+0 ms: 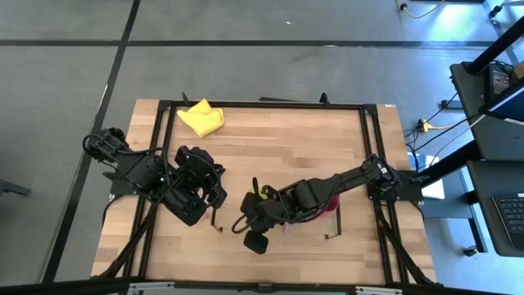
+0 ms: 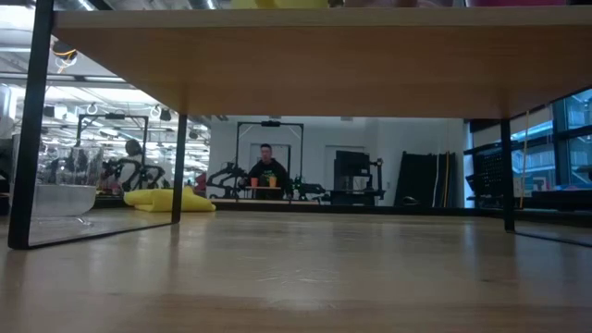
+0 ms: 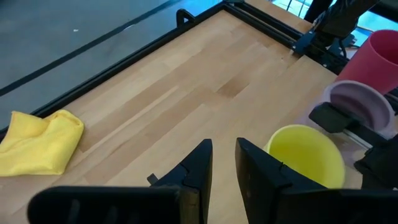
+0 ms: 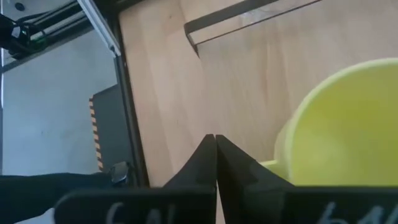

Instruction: Stack small to large cups/mugs on shelf

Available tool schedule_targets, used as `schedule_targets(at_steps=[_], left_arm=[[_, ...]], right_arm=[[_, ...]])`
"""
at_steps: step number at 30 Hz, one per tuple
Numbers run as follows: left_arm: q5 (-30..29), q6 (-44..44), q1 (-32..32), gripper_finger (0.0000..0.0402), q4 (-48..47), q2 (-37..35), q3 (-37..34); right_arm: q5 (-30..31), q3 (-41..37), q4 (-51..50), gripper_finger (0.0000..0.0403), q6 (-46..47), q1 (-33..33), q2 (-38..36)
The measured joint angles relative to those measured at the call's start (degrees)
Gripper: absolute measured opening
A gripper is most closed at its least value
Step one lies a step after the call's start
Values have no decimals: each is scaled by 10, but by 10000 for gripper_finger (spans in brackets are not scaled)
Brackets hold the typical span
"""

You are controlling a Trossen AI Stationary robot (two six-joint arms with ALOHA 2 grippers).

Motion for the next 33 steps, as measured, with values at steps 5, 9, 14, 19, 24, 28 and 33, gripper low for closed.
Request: schedule_targets(at_steps=[5,9,14,19,24,28,33], left_arm=[[-3,0,0,66,0,0,0],[-3,0,0,66,0,0,0],[-2,2,-1,65,1,0,0],[16,26,-5,47,20,0,0],[64,86,21,11,11,-9,0],[91,151,51,2,26,-29,0],[108,233,84,1,92,-64,0]], right_arm=[[3,0,6,1,-13,1,-3],[17,6,41,8,-53,2,-4],[32,56,94,11,-131,5,-5],[24,53,184,13,-183,4,-40],[24,59,174,13,-188,0,-70],[24,59,150,14,-182,0,-92],[27,60,112,14,-160,0,-105]])
